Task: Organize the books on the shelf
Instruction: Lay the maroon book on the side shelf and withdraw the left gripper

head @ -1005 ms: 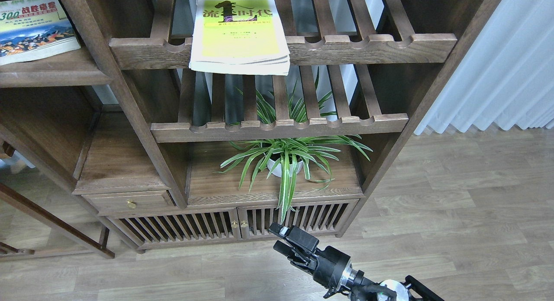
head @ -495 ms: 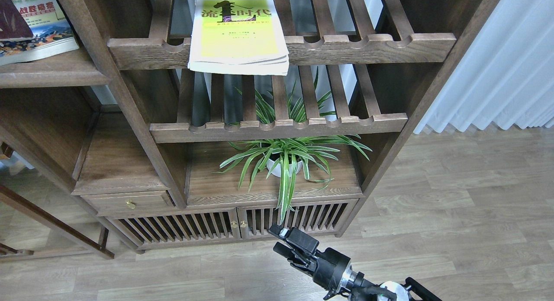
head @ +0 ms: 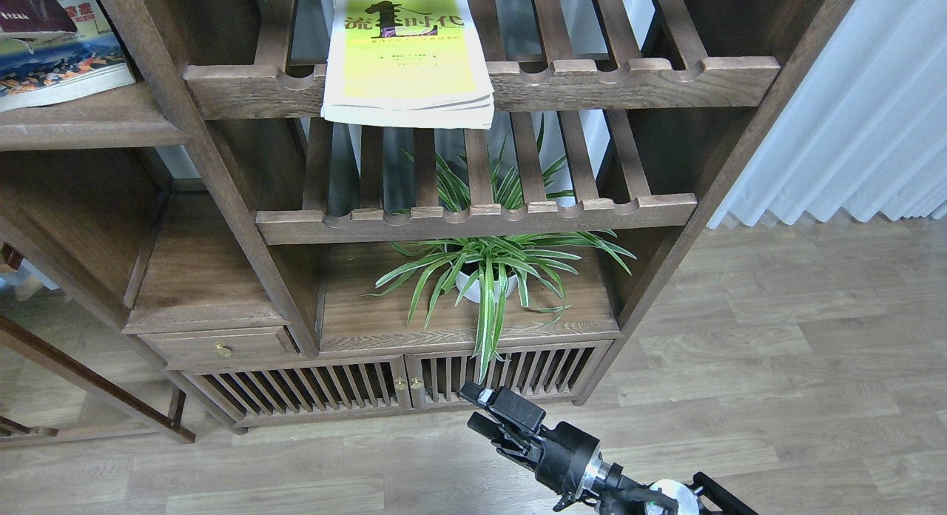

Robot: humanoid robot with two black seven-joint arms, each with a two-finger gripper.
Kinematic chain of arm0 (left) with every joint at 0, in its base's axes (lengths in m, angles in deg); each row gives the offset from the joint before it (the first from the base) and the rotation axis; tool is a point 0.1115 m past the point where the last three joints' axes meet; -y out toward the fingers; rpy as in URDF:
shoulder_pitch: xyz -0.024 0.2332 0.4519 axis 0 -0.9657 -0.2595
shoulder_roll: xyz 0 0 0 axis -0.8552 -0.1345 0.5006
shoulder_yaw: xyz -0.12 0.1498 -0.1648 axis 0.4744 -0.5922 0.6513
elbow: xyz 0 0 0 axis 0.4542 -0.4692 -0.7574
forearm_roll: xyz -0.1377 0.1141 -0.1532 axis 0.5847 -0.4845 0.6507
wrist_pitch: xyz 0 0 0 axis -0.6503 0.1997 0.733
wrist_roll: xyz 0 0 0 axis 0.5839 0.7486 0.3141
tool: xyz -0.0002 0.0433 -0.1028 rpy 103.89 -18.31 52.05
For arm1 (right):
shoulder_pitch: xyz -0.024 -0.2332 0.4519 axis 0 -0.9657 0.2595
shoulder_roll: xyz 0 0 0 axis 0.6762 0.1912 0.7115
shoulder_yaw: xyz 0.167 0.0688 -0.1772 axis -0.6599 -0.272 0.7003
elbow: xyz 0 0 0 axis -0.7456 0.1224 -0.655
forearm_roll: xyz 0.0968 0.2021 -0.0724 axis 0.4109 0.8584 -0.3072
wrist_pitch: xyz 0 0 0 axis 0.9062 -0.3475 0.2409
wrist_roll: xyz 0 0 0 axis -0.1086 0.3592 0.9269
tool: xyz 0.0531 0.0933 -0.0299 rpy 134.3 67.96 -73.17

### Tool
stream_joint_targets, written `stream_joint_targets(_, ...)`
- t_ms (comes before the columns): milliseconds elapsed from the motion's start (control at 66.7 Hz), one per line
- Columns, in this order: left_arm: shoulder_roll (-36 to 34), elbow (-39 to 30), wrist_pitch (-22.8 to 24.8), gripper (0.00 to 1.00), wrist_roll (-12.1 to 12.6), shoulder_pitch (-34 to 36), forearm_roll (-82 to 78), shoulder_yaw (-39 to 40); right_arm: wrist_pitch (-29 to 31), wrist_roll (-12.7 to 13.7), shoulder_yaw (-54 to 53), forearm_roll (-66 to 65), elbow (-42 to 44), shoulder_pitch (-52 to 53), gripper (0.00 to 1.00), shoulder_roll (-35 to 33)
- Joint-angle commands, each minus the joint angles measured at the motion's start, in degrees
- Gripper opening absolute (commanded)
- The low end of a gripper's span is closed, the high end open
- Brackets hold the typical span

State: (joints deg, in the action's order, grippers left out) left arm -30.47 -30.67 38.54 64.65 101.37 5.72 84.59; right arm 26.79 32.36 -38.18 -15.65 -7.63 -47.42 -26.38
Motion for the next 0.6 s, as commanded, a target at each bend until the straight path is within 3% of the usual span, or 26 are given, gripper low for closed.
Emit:
stream_joint_targets(0, 1.67, 3.48, 0.01, 0.01, 0.0, 1.48, 0.0, 0.0, 0.0, 0.0, -0.09, 0.09, 0.08, -0.21, 0.99, 0.0)
stream_joint_targets(195, 3.34, 6.12, 0.01, 0.03, 0.0, 2.36, 0.0, 0.09, 0.0, 0.0, -0.09, 0.17, 0.08, -0.47, 0.99, 0.0)
stream_joint_targets(285, 4.13, 6.21, 0.01, 0.09, 0.0, 2.36, 0.0, 0.18, 0.0, 0.0, 0.0, 0.17, 0.08, -0.47, 0.99, 0.0)
stream_joint_targets(420, 4.31, 6.21, 0.01, 0.39, 0.0, 2.27, -0.08, 0.18, 0.0, 0.0, 0.0, 0.17, 0.08, -0.47, 0.99, 0.0)
stream_joint_targets(480, 4.31, 6.21, 0.01, 0.59, 0.0, 2.27, -0.43, 0.18, 0.0, 0.0, 0.0, 0.17, 0.08, -0.47, 0.99, 0.0)
stream_joint_targets(585, 4.31, 6.12, 0.01, 0.78, 0.0, 2.27, -1.31, 0.18, 0.0, 0.0, 0.0, 0.17, 0.08, -0.56, 0.99, 0.0)
